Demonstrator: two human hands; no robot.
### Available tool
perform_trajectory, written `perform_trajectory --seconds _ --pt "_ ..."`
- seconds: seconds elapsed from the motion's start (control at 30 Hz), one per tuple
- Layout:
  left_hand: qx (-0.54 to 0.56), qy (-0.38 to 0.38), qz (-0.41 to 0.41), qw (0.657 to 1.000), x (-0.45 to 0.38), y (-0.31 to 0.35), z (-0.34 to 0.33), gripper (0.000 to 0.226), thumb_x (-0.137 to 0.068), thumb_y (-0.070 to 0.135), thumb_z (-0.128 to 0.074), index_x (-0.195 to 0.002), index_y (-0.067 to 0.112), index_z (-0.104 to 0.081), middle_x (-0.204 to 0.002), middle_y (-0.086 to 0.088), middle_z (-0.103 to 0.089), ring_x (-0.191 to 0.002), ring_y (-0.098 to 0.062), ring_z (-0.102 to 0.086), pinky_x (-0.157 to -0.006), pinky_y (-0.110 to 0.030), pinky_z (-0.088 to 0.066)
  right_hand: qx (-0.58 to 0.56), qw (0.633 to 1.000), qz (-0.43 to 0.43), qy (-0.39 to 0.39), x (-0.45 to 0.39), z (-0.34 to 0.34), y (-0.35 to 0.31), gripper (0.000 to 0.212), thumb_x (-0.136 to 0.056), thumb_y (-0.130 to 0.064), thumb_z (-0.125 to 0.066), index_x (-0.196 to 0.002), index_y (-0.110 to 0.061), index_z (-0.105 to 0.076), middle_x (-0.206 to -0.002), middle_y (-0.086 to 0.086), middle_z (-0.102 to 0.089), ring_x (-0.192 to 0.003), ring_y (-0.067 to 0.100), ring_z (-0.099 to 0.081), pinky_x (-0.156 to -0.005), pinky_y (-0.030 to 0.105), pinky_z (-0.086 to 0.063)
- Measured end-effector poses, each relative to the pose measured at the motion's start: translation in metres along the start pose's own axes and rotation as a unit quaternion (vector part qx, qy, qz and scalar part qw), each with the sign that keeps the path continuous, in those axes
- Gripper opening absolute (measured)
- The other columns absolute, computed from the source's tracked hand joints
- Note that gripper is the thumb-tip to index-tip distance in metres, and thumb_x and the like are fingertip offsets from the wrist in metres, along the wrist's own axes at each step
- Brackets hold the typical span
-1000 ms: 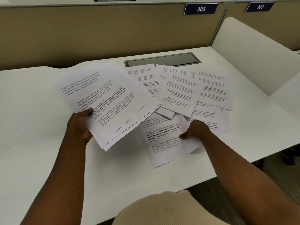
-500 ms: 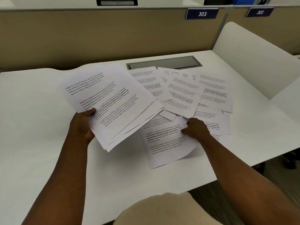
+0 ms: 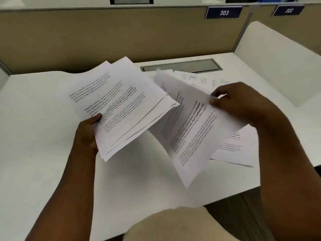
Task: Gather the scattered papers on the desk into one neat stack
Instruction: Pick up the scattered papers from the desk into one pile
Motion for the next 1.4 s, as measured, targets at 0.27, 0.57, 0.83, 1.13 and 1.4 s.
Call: perform_trajectory --seconds 0.27,0.57,0.83,1.13,1.4 --pt "0.016 -0.021 -0.034 0.999 0.017 0.004 -0.032 0.034 -0.098 0.008 -0.049 -0.083 0.009 -0.079 -0.082 -0.002 -0.077 -0.074 -0.014 -0.075 -0.059 -0.022 -0.057 -0.365 0.93 0.012 0.053 -0.024 -0.028 0.016 0.01 -0.091 -0.013 -0.063 -0.088 -0.02 -0.069 -0.071 -0.003 -0.074 -0.064 0.011 -0.066 -0.066 0.028 -0.055" --pt "0.058 -0.057 0.012 0.997 0.005 0.001 -0.036 0.034 -0.096 0.014 -0.05 -0.127 0.008 -0.064 -0.118 -0.011 -0.07 -0.108 -0.025 -0.068 -0.091 -0.042 -0.056 -0.452 0.892 0.017 0.005 -0.027 -0.09 0.014 0.011 -0.092 -0.015 -0.062 -0.093 -0.021 -0.071 -0.084 0.005 -0.074 -0.079 0.023 -0.066 -0.081 0.042 -0.053" --pt "-0.024 -0.072 0.009 0.997 0.004 -0.009 -0.025 0.031 -0.097 0.006 -0.047 -0.125 0.012 -0.06 -0.105 -0.004 -0.076 -0.095 -0.019 -0.073 -0.073 -0.034 -0.061 -0.452 0.89 0.002 -0.058 -0.036 -0.116 0.028 0.023 -0.095 -0.01 -0.056 -0.093 -0.028 -0.071 -0.081 -0.008 -0.076 -0.075 0.008 -0.071 -0.068 0.022 -0.057" --pt "-0.111 -0.022 0.009 0.994 -0.005 -0.023 -0.018 0.037 -0.093 0.002 -0.054 -0.127 0.014 -0.056 -0.094 0.003 -0.077 -0.082 -0.013 -0.074 -0.061 -0.028 -0.059 -0.321 0.935 -0.145 0.034 -0.047 -0.127 0.095 0.017 -0.092 -0.024 -0.061 -0.094 -0.009 -0.068 -0.088 0.008 -0.072 -0.071 0.019 -0.064 -0.064 0.026 -0.053" --pt "-0.098 -0.046 0.001 0.994 -0.008 -0.023 -0.028 0.04 -0.096 0.003 -0.05 -0.135 0.011 -0.051 -0.087 0.005 -0.077 -0.078 -0.01 -0.074 -0.062 -0.026 -0.06 0.048 0.916 -0.363 0.163 -0.026 -0.093 0.202 0.067 -0.078 -0.039 -0.073 -0.126 -0.003 -0.044 -0.13 0.022 -0.047 -0.124 0.04 -0.042 -0.097 0.051 -0.041"
Point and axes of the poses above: each hand's wrist, its own x-axis away from the middle knuckle, its own z-axis out of the back of the hand, y = z × x, the point moved 1 cm from there along -x, towards the middle knuckle
